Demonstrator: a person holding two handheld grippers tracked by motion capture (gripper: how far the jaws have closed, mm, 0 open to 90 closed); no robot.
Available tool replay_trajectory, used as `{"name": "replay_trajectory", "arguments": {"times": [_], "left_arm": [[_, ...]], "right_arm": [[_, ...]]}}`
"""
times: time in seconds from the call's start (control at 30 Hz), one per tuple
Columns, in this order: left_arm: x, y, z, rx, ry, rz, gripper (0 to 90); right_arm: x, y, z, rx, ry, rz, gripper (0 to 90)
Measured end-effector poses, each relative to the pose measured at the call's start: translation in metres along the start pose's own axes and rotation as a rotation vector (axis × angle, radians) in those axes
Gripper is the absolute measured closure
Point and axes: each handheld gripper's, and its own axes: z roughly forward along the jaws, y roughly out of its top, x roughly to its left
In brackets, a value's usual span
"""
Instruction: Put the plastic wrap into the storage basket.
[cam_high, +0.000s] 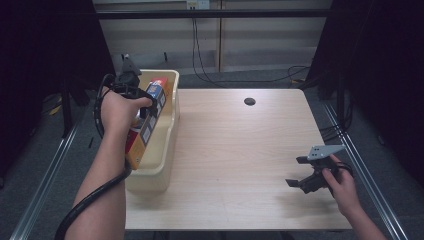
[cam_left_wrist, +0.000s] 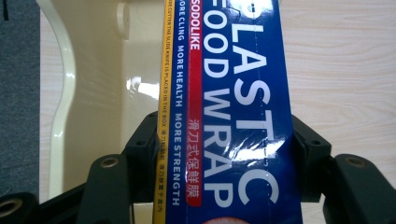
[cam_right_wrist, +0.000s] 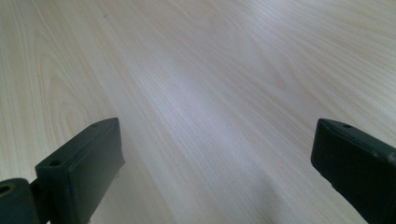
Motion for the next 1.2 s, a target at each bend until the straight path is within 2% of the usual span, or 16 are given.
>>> {"name": "replay_trajectory", "arguments": {"times": [0.27,0.43,0.73,0.83,0.9,1.03,1.13,1.2], "left_arm": [[-0.001,-0.001,0.007,0.005,-0.004,-0.012,40.5],[0.000,-0.002,0.011,0.019,-0.001,-0.004,40.5],[0.001,-0.004,0.016,0.028,-0.010,-0.025,40.4],[0.002,-0.004,0.018,0.035,-0.007,-0.018,40.4],[0.001,-0.005,0.019,0.035,-0.012,-0.032,40.4],[0.002,-0.005,0.022,0.042,-0.012,-0.026,40.3],[0.001,-0.005,0.024,0.052,-0.018,-0.040,40.3],[0.001,-0.005,0.025,0.057,-0.014,-0.032,40.4]], "right_arm": [[0.000,0.000,0.000,-0.001,-0.001,0.000,1.9],[0.000,-0.001,0.000,0.003,0.000,0.004,1.9],[-0.001,-0.001,0.000,0.002,0.001,0.003,1.9],[-0.001,-0.001,0.000,0.002,-0.002,0.004,1.9],[-0.001,-0.001,0.000,0.002,-0.003,0.003,1.9],[-0.001,-0.001,0.000,0.006,-0.001,0.006,1.9],[-0.001,-0.001,0.000,0.004,-0.002,0.004,1.9],[-0.001,-0.001,0.001,0.001,-0.003,0.001,1.9]]}}
